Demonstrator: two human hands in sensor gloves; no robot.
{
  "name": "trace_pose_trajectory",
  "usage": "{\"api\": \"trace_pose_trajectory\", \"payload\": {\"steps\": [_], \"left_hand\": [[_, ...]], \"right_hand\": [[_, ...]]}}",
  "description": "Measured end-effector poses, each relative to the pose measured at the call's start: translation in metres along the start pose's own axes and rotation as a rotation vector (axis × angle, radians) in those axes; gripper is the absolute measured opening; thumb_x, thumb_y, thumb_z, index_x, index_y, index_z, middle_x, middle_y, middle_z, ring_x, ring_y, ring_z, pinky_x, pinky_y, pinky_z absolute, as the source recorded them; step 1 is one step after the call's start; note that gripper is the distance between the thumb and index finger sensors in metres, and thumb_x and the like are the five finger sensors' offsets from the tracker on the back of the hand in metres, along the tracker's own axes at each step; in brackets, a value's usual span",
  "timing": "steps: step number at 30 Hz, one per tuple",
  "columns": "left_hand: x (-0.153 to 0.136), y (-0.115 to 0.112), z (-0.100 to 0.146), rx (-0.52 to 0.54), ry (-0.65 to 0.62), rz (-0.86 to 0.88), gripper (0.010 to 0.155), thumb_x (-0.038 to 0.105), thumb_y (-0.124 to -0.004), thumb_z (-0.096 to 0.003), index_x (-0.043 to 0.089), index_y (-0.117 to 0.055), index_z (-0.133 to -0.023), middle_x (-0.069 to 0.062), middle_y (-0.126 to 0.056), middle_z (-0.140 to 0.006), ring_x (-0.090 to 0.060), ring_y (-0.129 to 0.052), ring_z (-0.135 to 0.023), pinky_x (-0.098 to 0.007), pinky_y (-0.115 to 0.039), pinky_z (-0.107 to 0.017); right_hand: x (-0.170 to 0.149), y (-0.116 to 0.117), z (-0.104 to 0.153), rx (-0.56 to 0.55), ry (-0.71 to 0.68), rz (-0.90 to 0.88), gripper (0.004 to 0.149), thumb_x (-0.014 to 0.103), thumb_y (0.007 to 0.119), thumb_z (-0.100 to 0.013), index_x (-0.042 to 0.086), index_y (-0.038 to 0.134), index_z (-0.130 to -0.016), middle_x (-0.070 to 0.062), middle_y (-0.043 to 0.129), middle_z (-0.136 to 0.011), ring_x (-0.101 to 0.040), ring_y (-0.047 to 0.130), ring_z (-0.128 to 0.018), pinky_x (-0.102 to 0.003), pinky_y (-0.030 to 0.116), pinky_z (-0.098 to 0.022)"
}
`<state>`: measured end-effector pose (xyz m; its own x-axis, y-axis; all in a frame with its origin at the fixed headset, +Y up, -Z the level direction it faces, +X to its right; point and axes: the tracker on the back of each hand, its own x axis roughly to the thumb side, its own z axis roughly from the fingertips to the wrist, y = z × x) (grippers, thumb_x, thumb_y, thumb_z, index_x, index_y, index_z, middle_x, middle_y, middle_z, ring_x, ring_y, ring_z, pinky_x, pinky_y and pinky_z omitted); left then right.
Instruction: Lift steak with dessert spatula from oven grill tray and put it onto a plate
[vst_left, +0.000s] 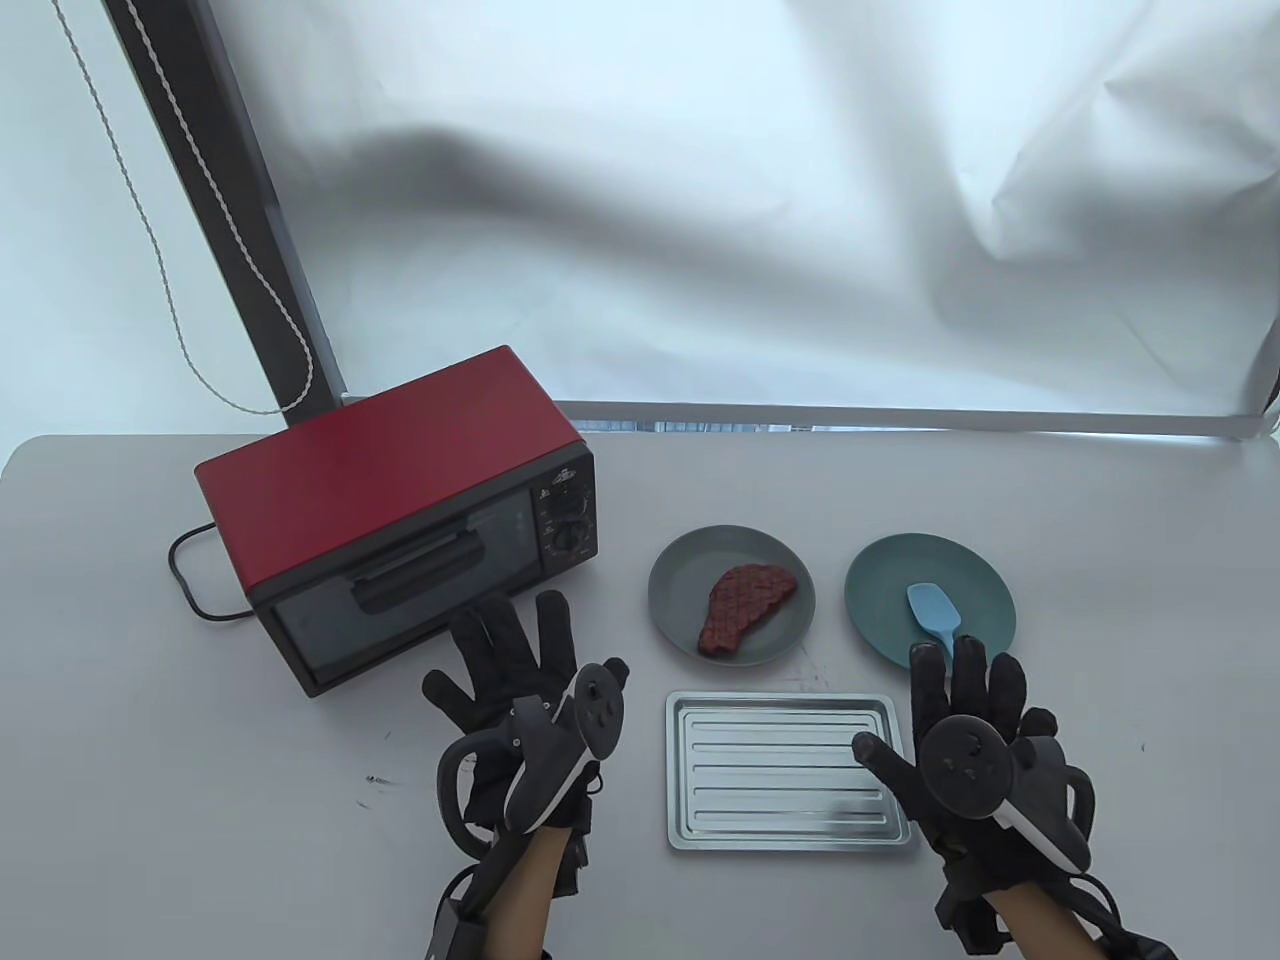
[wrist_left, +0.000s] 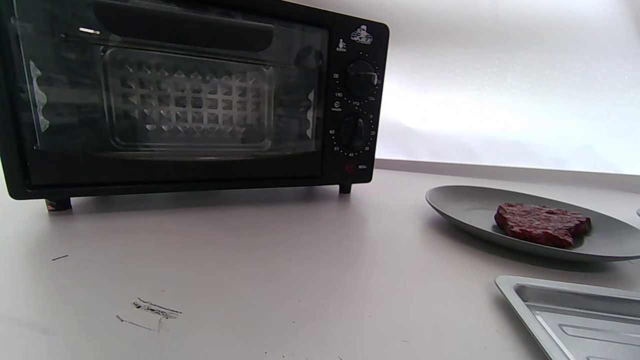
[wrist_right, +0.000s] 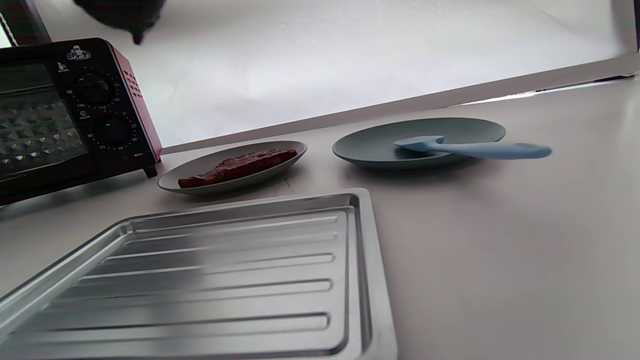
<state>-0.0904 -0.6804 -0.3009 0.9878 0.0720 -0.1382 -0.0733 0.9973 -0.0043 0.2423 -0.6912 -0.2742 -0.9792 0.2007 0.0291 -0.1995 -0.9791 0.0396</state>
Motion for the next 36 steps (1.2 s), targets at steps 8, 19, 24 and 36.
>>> {"api": "trace_pose_trajectory", "payload": {"steps": [8, 19, 24, 36], "left_hand": [[0.032, -0.010, 0.014, -0.052, -0.111, -0.015, 0.083, 0.071, -0.033, -0.0571, 0.024, -0.007, -0.120, -0.025, 0.003, -0.122, -0.053, -0.002, -0.110, -0.083, -0.019, -0.065], [0.069, -0.029, 0.028, -0.133, -0.243, -0.047, 0.083, 0.072, -0.029, -0.0563, 0.024, 0.000, -0.118, -0.026, 0.005, -0.121, -0.053, 0.000, -0.109, -0.083, -0.018, -0.065], [0.078, -0.039, 0.034, -0.169, -0.293, -0.079, 0.083, 0.072, -0.029, -0.0562, 0.025, 0.003, -0.117, -0.026, 0.006, -0.121, -0.053, 0.000, -0.109, -0.083, -0.018, -0.066], [0.087, -0.056, 0.039, -0.225, -0.348, -0.154, 0.084, 0.072, -0.028, -0.0560, 0.025, 0.006, -0.116, -0.026, 0.006, -0.121, -0.053, 0.000, -0.110, -0.083, -0.019, -0.066]], "right_hand": [[0.001, 0.001, 0.000, 0.006, -0.004, 0.007, 0.095, 0.065, 0.060, -0.064, 0.018, -0.006, -0.112, -0.034, -0.010, -0.119, -0.068, 0.000, -0.105, -0.086, 0.017, -0.064], [0.001, 0.004, -0.001, 0.029, 0.014, 0.026, 0.094, 0.065, 0.060, -0.064, 0.018, -0.006, -0.113, -0.035, -0.010, -0.119, -0.068, 0.001, -0.105, -0.086, 0.017, -0.064], [0.002, 0.009, -0.003, 0.045, 0.018, 0.046, 0.094, 0.065, 0.060, -0.064, 0.018, -0.006, -0.113, -0.034, -0.010, -0.119, -0.068, 0.001, -0.105, -0.086, 0.016, -0.064], [0.000, 0.013, -0.005, 0.074, 0.039, 0.053, 0.094, 0.065, 0.060, -0.064, 0.019, -0.006, -0.113, -0.034, -0.010, -0.120, -0.067, 0.001, -0.106, -0.086, 0.016, -0.065]]}}
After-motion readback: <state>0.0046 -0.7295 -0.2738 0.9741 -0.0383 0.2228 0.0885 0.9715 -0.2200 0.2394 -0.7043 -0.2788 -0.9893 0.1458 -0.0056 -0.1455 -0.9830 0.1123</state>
